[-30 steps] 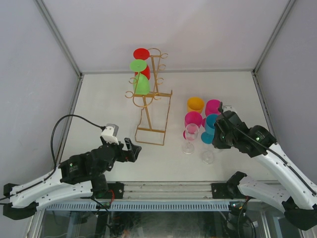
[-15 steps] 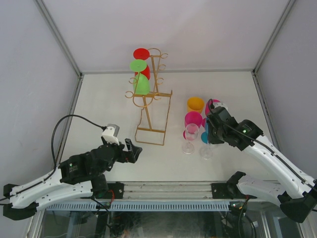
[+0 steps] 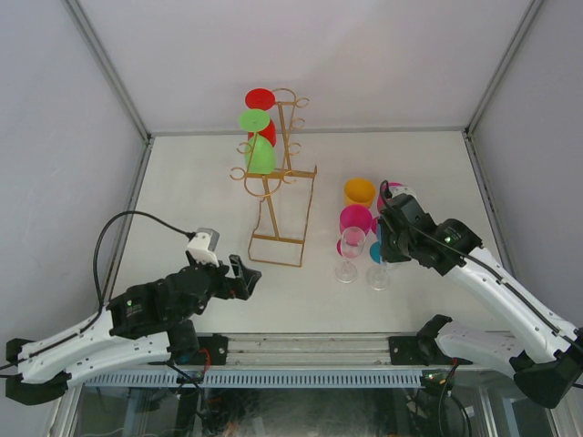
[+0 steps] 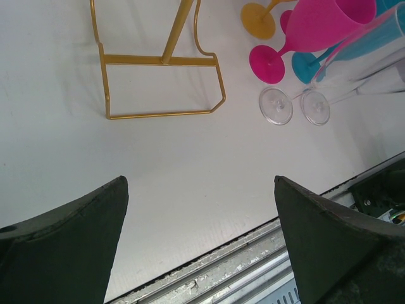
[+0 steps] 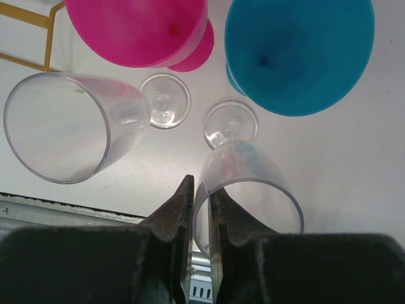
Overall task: Take the wine glass off the wine glass rack
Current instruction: Place the wine glass at the center of the board.
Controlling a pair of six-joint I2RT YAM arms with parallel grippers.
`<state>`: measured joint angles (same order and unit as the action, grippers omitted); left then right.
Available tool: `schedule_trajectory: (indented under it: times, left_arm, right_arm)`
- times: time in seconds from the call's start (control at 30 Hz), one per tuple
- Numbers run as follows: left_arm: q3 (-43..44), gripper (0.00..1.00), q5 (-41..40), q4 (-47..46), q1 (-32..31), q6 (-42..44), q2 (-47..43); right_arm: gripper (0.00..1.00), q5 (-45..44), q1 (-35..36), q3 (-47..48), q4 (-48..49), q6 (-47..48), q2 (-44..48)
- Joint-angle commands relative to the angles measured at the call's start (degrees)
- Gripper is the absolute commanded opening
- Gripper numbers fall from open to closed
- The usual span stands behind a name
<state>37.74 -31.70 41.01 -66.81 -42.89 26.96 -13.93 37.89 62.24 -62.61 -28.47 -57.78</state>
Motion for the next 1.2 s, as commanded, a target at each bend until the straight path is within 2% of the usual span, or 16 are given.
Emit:
schedule_trajectory:
  times: [0.0, 0.6, 1.17]
  left_arm:
    - [2.5, 1.00, -0.1, -0.4, 0.4, 1.0, -0.8]
    - [2.7, 1.00, 2.7, -0.5, 0.7, 0.9, -0.3]
    - [3.9, 1.00, 6.4, 0.3, 3.4, 1.7, 0.9]
  right_arm:
    - [0.05, 0.5, -0.3, 0.1, 2.1, 1.0, 0.0]
    - [0.11, 1.6, -0.4, 0.4, 2.5, 0.4, 1.5]
    - [0.13, 0.9, -0.4, 0.9, 2.1, 0.4, 0.9]
